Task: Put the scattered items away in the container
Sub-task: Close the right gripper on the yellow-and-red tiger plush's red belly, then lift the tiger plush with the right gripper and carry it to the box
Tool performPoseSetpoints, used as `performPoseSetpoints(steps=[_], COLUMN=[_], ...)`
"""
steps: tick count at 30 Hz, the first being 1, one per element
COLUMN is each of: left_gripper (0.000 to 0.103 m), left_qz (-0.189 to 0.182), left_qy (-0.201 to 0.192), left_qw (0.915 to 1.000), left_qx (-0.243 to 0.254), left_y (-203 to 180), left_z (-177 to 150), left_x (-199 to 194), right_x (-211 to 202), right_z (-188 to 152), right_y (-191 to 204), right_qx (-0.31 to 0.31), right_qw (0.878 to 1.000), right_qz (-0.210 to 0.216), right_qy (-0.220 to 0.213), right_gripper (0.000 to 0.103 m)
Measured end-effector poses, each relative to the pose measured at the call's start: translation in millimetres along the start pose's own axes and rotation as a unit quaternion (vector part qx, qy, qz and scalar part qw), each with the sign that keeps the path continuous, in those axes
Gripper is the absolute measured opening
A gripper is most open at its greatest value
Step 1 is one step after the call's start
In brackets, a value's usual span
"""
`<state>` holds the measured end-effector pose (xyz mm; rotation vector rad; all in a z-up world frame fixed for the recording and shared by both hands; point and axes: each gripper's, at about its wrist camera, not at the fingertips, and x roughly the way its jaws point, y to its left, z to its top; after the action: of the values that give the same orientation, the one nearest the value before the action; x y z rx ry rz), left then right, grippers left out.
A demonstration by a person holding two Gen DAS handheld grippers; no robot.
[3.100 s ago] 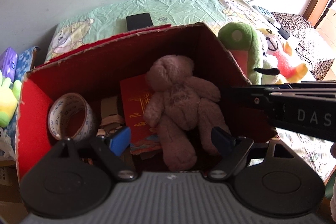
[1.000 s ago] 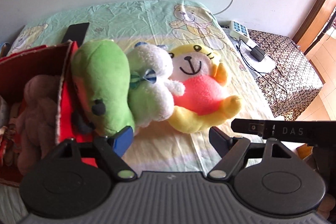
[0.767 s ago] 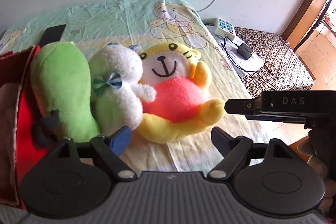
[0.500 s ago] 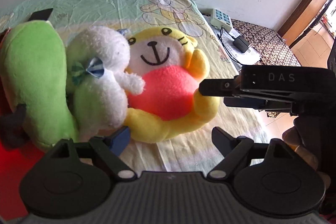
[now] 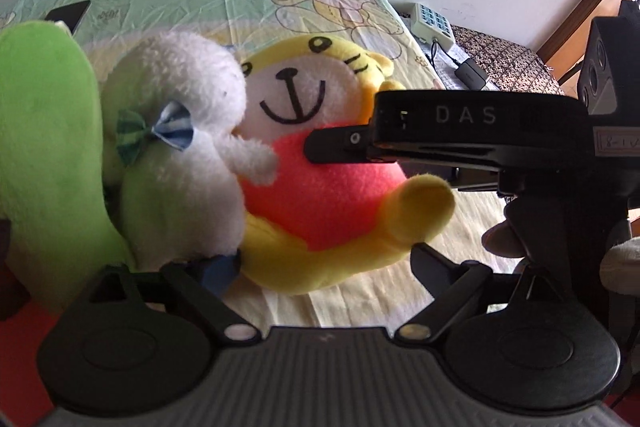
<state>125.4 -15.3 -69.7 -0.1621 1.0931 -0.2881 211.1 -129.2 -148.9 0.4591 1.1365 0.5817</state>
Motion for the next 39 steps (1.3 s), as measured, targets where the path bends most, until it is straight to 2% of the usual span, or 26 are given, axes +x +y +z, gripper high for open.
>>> performPoseSetpoints(steps=[1,2,5,8,14,20,23,26,29,32,34,39], left_gripper=[0.093,0.093,0.094,0.094,0.094,0.094,0.097,0.097,0.095,0.090,0.081,0.069], left_qz=[0.001,0.000,-0.001,-0.006,-0.047,-0.086,-0.091,-0.101,-0.128,-0.142,-0.151,-0.167], left_qy=[0.002,0.003,0.004,0.006,0.018,0.021,0.023,0.045,0.069,0.073,0.071,0.056], left_qw=[1.0000,1.0000,1.0000,0.9998,0.9978,0.9923,0.9924,0.9916,0.9881,0.9857,0.9840,0.9803], left_qx=[0.001,0.002,0.008,0.019,0.044,0.087,0.080,0.066,0.051,0.054,0.062,0.089], left_y=[0,0,-2,-5,-18,-39,-37,-35,-39,-45,-49,-66], left_z=[1,1,2,-2,-20,-40,-42,-45,-54,-61,-68,-81], left_x=[2,3,3,2,-7,-21,-19,-6,5,6,-2,-19], right_x=[2,3,-5,-18,-43,-79,-92,-101,-106,-113,-116,-125], right_z=[0,0,-3,-8,-27,-53,-69,-86,-95,-103,-109,-123], right_y=[-2,-3,-4,-9,-24,-44,-51,-57,-58,-58,-58,-50], right_qx=[0.006,0.011,0.013,0.027,0.045,0.067,0.075,0.090,0.100,0.101,0.103,0.081], right_qw=[1.000,1.000,0.999,0.998,0.998,0.997,0.997,0.996,0.995,0.995,0.995,0.997], right_qz=[0.011,0.025,0.037,0.044,0.038,0.021,0.014,0.013,0.009,0.005,0.003,-0.008], right_qy=[0.006,0.012,0.013,0.018,0.025,0.020,0.020,0.016,0.006,-0.004,-0.007,-0.013], right_gripper=[0.070,0.060,0.051,0.048,0.047,0.046,0.046,0.046,0.046,0.045,0.045,0.043])
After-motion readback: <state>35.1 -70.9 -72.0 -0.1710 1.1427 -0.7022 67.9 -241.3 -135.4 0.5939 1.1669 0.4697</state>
